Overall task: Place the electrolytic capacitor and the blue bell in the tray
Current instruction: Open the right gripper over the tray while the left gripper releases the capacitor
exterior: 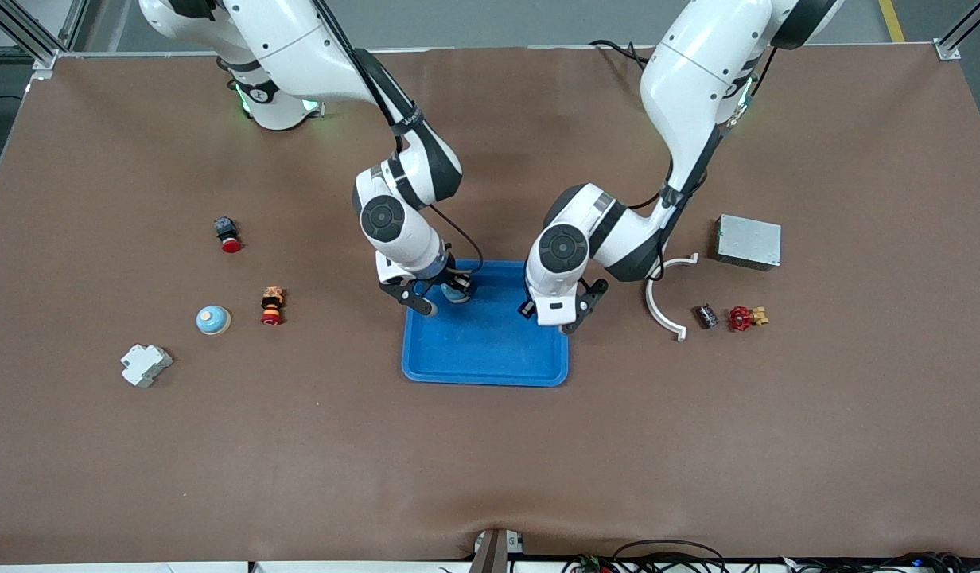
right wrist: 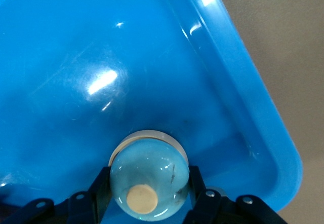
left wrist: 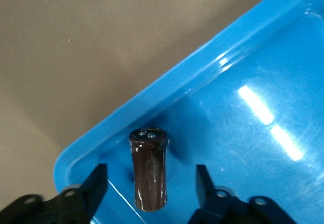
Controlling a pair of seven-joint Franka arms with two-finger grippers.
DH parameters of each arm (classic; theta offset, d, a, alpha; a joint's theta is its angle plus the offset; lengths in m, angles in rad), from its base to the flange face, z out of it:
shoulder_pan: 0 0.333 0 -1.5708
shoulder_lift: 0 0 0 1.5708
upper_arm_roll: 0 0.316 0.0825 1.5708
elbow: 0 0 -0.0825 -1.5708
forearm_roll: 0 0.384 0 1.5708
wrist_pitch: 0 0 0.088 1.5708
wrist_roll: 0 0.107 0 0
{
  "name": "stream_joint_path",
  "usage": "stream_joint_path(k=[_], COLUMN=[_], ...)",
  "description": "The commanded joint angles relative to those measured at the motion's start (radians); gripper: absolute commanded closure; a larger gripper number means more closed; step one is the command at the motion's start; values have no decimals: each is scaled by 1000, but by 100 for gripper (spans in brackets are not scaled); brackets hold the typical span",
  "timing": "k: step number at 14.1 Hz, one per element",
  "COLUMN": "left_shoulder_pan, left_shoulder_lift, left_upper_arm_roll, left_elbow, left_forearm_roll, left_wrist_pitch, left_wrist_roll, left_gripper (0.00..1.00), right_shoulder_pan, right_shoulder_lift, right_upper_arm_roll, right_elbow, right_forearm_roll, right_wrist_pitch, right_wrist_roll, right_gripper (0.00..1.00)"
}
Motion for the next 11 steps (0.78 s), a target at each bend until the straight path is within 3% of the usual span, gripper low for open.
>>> stream_joint_path(k=[1,5,11], left_shoulder_pan=[-8,20,128], left_shoulder_lift=[-24,-100,-268], left_upper_arm_roll=[9,9,5], left_elbow=[1,3,-48], left_forearm_roll=[23,23,23], left_wrist_pitch=[-12,-123,-305], left_wrist_roll=[-18,15,310], left_gripper=[0,0,0], right_shoulder_pan=[14,14,9], right_shoulder_lift=[17,18,40], right_upper_arm_roll=[-12,-13,-19], right_elbow=[19,20,45], right_forearm_roll=[8,4,-31], right_wrist_pitch=[2,19,22], right_wrist_roll=[7,5,2], right_gripper=[100,100,100])
